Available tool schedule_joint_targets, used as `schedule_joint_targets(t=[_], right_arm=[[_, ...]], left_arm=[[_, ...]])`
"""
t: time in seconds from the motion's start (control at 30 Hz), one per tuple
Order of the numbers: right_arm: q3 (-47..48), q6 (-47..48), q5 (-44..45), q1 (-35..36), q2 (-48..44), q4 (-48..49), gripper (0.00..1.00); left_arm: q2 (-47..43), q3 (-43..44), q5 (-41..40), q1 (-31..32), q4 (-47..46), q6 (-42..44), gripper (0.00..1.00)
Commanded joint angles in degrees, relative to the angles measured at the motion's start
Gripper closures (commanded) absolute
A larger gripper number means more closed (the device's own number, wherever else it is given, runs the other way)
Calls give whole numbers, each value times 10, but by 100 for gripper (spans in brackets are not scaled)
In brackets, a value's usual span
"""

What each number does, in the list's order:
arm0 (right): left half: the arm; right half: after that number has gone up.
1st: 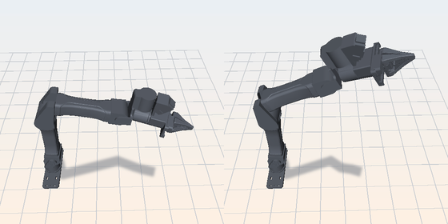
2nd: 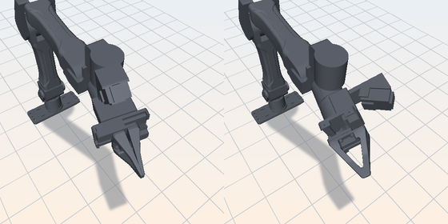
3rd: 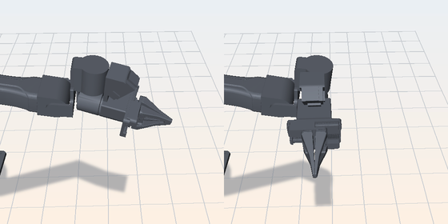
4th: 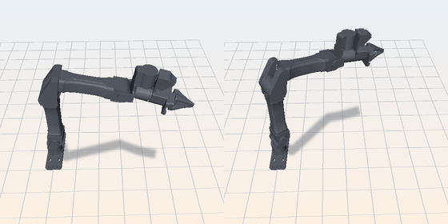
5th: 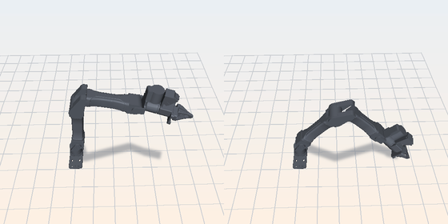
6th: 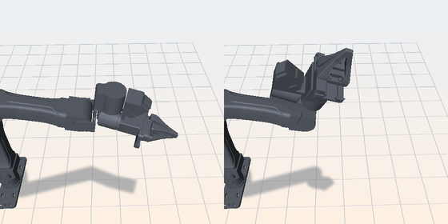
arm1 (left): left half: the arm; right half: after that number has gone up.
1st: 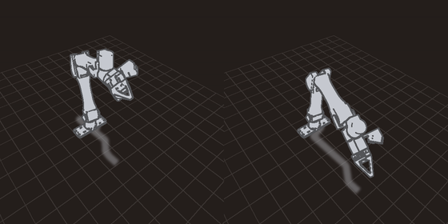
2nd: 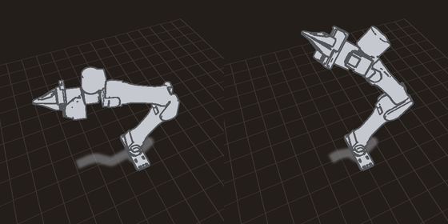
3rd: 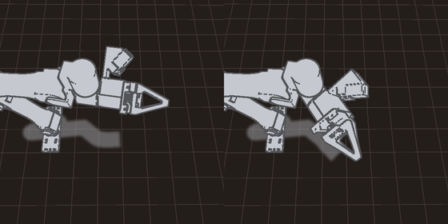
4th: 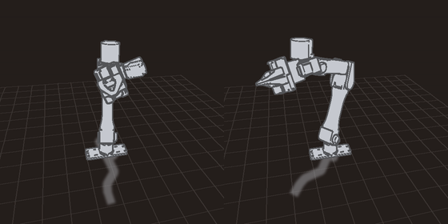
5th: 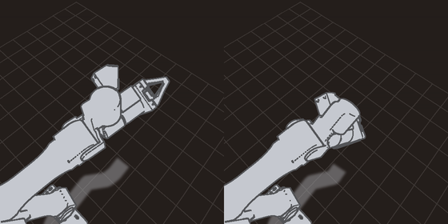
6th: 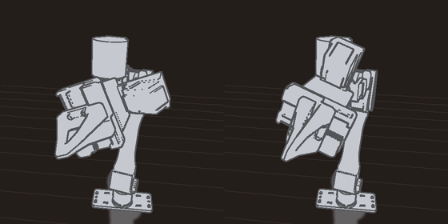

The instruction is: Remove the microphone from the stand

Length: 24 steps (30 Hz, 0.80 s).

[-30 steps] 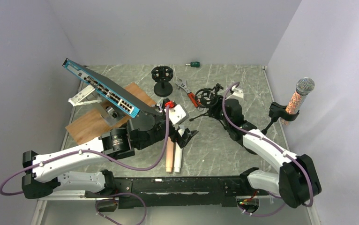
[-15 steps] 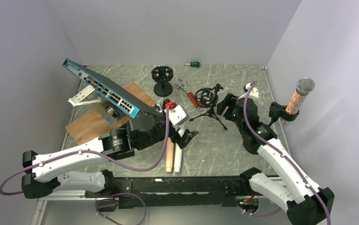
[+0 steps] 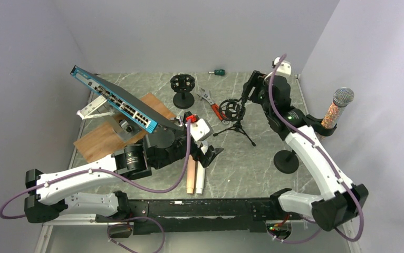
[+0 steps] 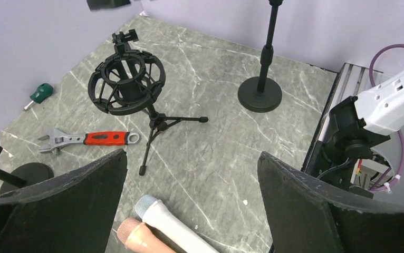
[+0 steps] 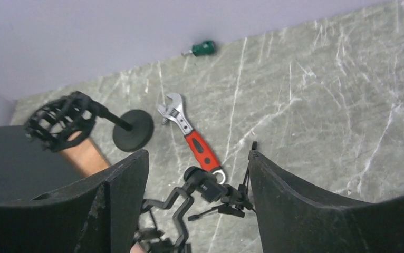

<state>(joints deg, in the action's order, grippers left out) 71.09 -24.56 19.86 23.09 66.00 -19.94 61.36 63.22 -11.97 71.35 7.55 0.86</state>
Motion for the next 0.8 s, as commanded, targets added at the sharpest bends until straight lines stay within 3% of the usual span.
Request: schedule_joint_targets(t=[0.0, 0.2, 0.57, 0.77], right_arm=[[-40, 15, -23, -16, 44, 42, 31], [-100, -9, -45, -24, 75, 81, 34], [-17, 8, -47, -23, 61, 29, 31], [-55, -26, -81, -24, 19, -13, 29]], left_arm=[[-7, 2, -13, 4, -20, 6, 4], [-14, 2, -14, 5, -20, 8, 4], [-24, 3, -15, 7, -21, 11, 4], [-26, 2, -19, 9, -21, 14, 3]])
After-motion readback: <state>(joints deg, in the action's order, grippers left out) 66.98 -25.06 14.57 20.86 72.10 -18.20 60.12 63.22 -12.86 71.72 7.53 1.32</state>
